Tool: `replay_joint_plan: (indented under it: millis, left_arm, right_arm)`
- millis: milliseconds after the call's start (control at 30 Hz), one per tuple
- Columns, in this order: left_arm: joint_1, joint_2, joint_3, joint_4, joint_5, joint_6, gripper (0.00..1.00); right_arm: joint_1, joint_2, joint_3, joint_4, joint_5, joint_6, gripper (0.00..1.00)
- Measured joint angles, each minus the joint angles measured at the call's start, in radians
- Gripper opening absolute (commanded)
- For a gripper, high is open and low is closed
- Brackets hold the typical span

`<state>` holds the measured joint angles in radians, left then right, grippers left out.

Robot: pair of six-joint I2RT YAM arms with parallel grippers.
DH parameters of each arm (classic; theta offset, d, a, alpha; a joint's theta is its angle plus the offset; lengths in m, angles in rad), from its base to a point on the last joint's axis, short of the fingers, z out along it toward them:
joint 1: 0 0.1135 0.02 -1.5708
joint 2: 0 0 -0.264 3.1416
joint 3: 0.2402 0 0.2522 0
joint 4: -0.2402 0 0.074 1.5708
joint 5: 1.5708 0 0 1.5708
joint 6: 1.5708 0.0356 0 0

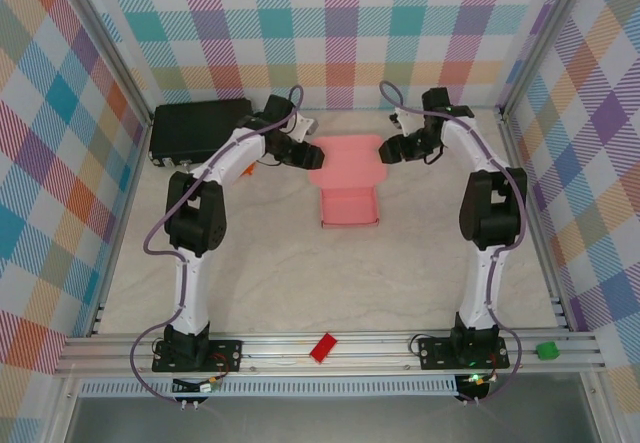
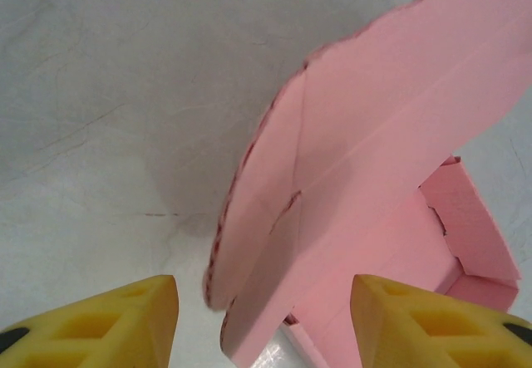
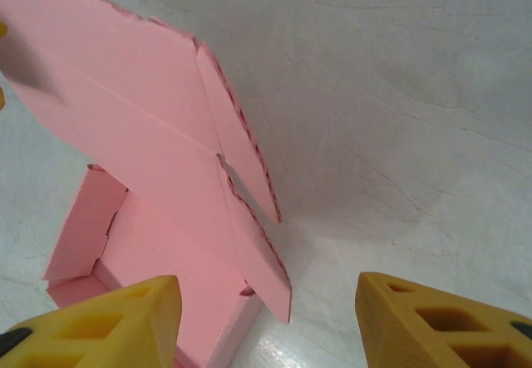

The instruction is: Fold the paper box

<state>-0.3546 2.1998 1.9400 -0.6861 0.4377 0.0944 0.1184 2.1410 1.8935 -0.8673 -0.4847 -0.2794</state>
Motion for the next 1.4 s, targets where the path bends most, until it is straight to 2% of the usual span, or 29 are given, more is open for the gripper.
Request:
replay_joint_plan:
  millis: [300,633,867,1233,1400]
  left_arm:
    - [0.004,0.004,0.018,-0.015,0.026,0.000,0.47]
    - [0.004,0.006,0.027,-0.033,0.026,0.001,0.41]
    - [0.004,0.009,0.029,-0.049,0.026,0.001,0.35]
    - [0.004,0.018,0.034,-0.074,0.022,0.004,0.22]
    - [0.004,0.018,0.036,-0.075,0.021,0.001,0.12]
  right_arm:
    - [0.018,0.058,0.048,-0.034,-0.029,-0.025,0.53]
    - [0.043,0.062,0.065,-0.044,-0.028,-0.028,0.38]
    - [0.051,0.062,0.065,-0.043,0.008,-0.027,0.33]
    - [0.068,0.061,0.065,-0.038,0.097,-0.025,0.25]
    - [0.083,0.049,0.045,-0.014,0.127,-0.021,0.20]
